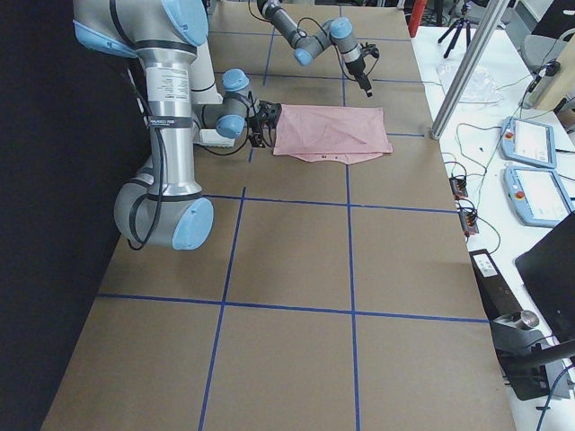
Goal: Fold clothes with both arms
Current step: 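Drag the grasped shirt corner away from the robot with the left gripper, then move the left gripper back to the shirt's near corner and grasp it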
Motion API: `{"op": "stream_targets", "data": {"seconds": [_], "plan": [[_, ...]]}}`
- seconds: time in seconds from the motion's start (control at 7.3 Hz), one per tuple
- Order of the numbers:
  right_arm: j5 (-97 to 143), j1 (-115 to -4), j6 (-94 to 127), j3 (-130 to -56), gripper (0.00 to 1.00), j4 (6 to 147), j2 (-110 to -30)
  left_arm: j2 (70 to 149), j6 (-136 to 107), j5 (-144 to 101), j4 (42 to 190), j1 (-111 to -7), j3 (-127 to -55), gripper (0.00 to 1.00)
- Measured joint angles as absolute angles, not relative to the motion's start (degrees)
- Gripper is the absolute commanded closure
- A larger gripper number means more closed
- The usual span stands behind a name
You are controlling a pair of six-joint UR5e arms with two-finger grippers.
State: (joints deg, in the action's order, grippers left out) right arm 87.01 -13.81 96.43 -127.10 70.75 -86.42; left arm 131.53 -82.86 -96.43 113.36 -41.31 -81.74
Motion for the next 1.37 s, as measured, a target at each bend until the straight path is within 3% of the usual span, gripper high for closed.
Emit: {"op": "stream_targets", "data": {"seconds": [0.27, 0.55, 1.1, 1.37], "plan": [[86.99, -14.09, 96.22, -127.06, 0.0, 70.82, -86.4, 122.55, -93.35, -100.61, 104.33, -37.19, -97.33, 0.0], [87.01, -14.12, 96.16, -126.94, 0.0, 70.98, -86.38, 115.85, -106.82, -98.7, 101.18, -28.17, -104.08, 0.0], [87.01, -14.15, 96.15, -126.75, 0.0, 71.04, -85.92, 114.48, -120.8, -94.82, 95.91, -15.51, -105.66, 0.02], [87.01, -14.18, 96.15, -126.74, 0.0, 71.09, -85.88, 115.27, -121.47, -94.75, 95.44, -14.37, -105.59, 0.15]]}}
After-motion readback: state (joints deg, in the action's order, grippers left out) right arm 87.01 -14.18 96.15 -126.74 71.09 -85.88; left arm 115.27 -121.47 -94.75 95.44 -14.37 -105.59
